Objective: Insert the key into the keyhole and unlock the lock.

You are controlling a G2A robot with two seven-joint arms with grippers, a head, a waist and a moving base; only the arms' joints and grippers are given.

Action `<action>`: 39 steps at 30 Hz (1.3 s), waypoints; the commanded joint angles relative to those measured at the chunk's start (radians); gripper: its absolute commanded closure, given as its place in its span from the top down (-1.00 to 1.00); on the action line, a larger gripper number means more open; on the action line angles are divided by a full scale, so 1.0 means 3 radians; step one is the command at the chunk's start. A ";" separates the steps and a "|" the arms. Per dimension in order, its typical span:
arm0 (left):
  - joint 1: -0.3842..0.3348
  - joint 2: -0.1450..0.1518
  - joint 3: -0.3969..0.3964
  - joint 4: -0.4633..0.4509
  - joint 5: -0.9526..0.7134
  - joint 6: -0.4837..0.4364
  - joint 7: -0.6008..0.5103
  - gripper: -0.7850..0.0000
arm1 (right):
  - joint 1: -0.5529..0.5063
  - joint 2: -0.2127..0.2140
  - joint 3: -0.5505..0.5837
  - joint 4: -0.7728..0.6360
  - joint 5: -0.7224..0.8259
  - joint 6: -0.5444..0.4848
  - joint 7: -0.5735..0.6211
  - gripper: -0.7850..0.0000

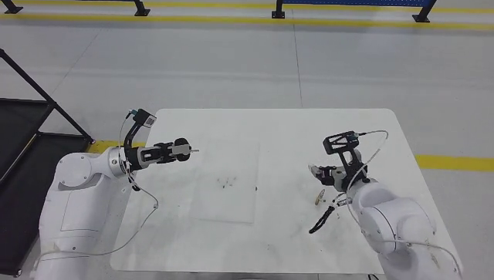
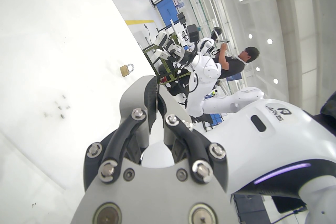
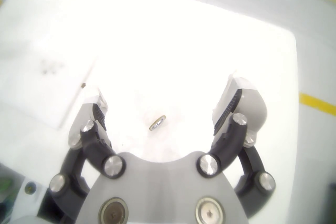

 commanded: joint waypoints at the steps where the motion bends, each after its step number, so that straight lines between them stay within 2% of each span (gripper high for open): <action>1: 0.0000 0.0000 0.0000 0.0000 0.0000 0.0000 0.0000 -1.00 | 0.0164 -0.0023 -0.0097 0.0080 -0.0086 0.0227 0.0318 1.00; 3: 0.0000 0.0000 0.0000 0.0000 0.0000 0.0000 0.0000 -1.00 | 0.0311 -0.0052 -0.0198 0.0154 -0.0106 0.0425 0.0537 1.00; 7: 0.0000 0.0000 0.0000 0.0000 0.0000 0.0000 0.0000 -1.00 | 0.0537 -0.0098 -0.0428 0.0346 -0.0489 0.0659 0.0977 1.00; 10: 0.0000 0.0000 0.0000 0.0000 0.0000 0.0000 0.0000 -1.00 | 0.0613 -0.0160 -0.0437 0.0548 -0.0544 0.0680 0.0957 1.00; 39: 0.0000 0.0000 0.0000 0.0000 0.0000 0.0000 0.0000 -1.00 | 0.0613 -0.0160 -0.0437 0.0548 -0.0544 0.0680 0.0957 1.00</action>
